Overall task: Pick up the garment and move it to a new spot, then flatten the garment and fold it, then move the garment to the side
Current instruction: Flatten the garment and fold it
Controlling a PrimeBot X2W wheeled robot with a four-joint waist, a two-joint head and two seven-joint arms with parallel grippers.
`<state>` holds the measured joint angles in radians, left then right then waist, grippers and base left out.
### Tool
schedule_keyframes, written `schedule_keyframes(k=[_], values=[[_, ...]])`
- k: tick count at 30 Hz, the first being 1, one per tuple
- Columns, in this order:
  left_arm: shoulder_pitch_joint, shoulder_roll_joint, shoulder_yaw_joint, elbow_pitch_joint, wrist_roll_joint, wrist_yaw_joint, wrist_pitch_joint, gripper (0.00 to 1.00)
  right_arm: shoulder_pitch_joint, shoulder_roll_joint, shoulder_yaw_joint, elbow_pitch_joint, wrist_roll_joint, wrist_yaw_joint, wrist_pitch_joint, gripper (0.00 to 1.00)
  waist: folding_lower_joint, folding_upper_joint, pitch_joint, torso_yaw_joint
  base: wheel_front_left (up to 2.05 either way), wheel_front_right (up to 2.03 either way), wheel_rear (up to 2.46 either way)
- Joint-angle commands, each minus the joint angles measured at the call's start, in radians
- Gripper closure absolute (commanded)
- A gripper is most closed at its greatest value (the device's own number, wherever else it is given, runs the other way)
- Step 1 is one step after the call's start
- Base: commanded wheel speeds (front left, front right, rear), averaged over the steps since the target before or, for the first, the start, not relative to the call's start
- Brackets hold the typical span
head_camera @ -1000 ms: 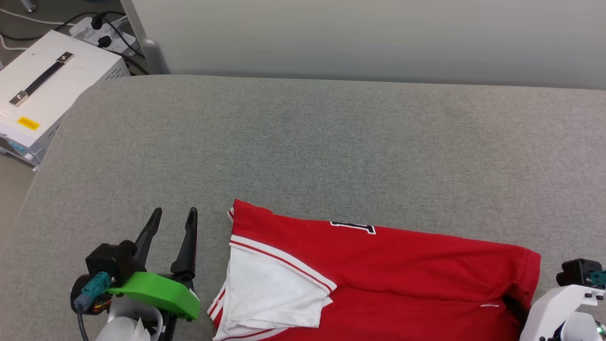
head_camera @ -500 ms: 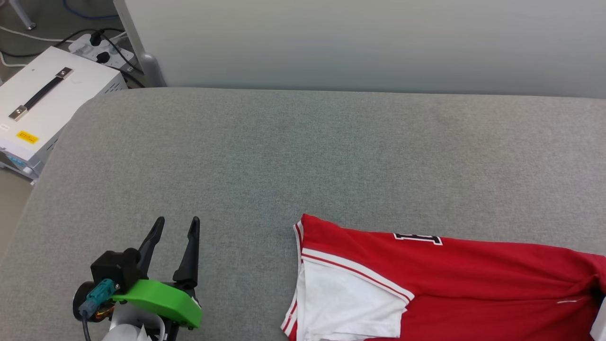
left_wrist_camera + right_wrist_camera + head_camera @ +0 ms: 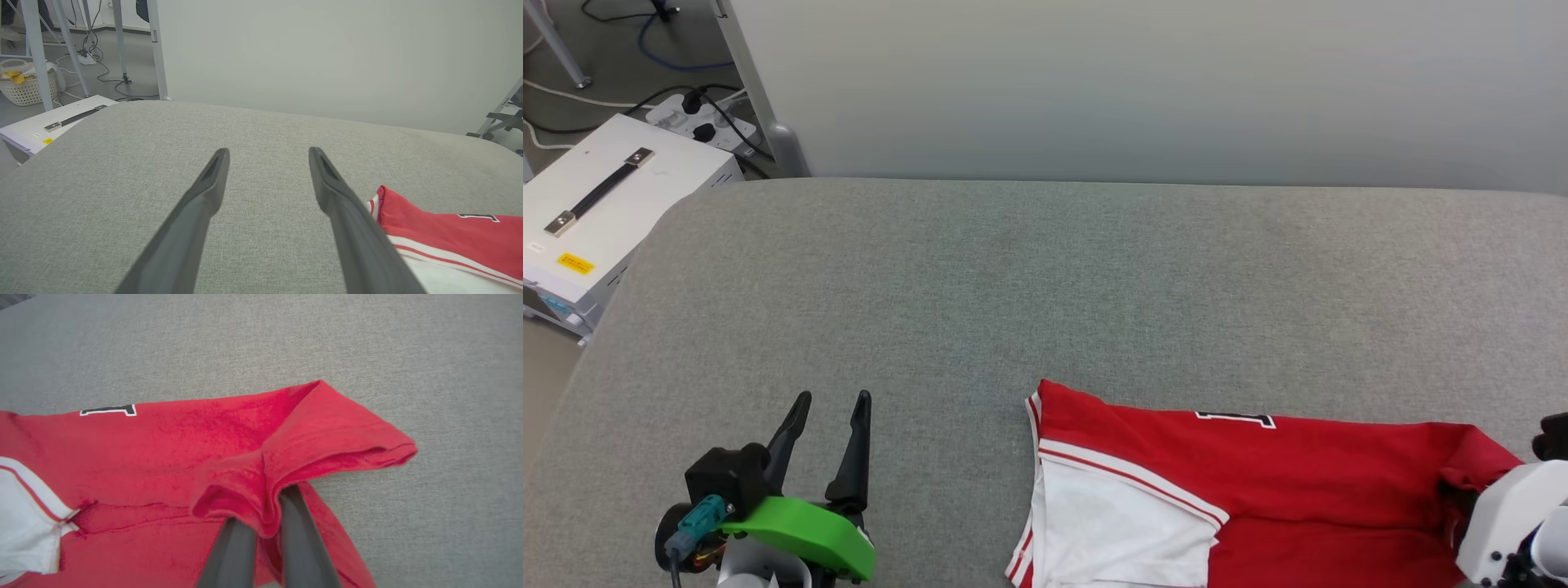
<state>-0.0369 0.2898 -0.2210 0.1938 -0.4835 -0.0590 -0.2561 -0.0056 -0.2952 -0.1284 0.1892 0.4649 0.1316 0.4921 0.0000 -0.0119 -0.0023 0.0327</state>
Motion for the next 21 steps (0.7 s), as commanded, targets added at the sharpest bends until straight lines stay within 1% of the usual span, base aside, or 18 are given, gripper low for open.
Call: schedule_keyframes(k=[1, 5, 11, 15, 17, 21], values=[[0.02, -0.004, 0.001, 0.005, 0.001, -0.003, -0.006, 0.0, 0.015, 0.012, 0.016, -0.03, 0.012, -0.001, 0.02, 1.0, 0.0, 0.0119, -0.001, 0.001, 0.0, 0.0, 0.0], [0.019, -0.005, -0.001, 0.011, -0.003, -0.002, -0.006, 0.0, 0.031, 0.057, 0.073, -0.127, 0.03, -0.001, 0.07, 1.0, 0.0, 0.0119, -0.002, 0.007, 0.0, 0.0, 0.0], [0.012, -0.008, -0.001, 0.012, -0.006, -0.002, -0.006, 0.0, 0.015, 0.139, 0.168, -0.206, 0.054, -0.001, 0.102, 1.0, 0.0, 0.0119, 0.0, 0.027, 0.0, 0.0, 0.0], [0.01, -0.01, 0.001, 0.015, -0.007, -0.001, -0.006, 0.0, -0.006, 0.203, 0.228, -0.205, 0.08, -0.001, 0.104, 1.0, 0.0, 0.0119, -0.004, 0.043, 0.0, 0.0, 0.0], [0.009, -0.011, 0.001, 0.016, -0.007, -0.002, -0.006, 0.0, -0.015, 0.225, 0.262, -0.195, 0.096, -0.001, 0.1, 1.0, 0.0, 0.0119, -0.006, 0.052, 0.0, 0.0, 0.0], [0.008, -0.012, 0.003, 0.016, -0.007, -0.002, -0.006, 0.0, -0.032, 0.242, 0.327, -0.16, 0.123, -0.001, 0.076, 1.0, 0.0, 0.0119, -0.007, 0.069, 0.0, 0.0, 0.0]])
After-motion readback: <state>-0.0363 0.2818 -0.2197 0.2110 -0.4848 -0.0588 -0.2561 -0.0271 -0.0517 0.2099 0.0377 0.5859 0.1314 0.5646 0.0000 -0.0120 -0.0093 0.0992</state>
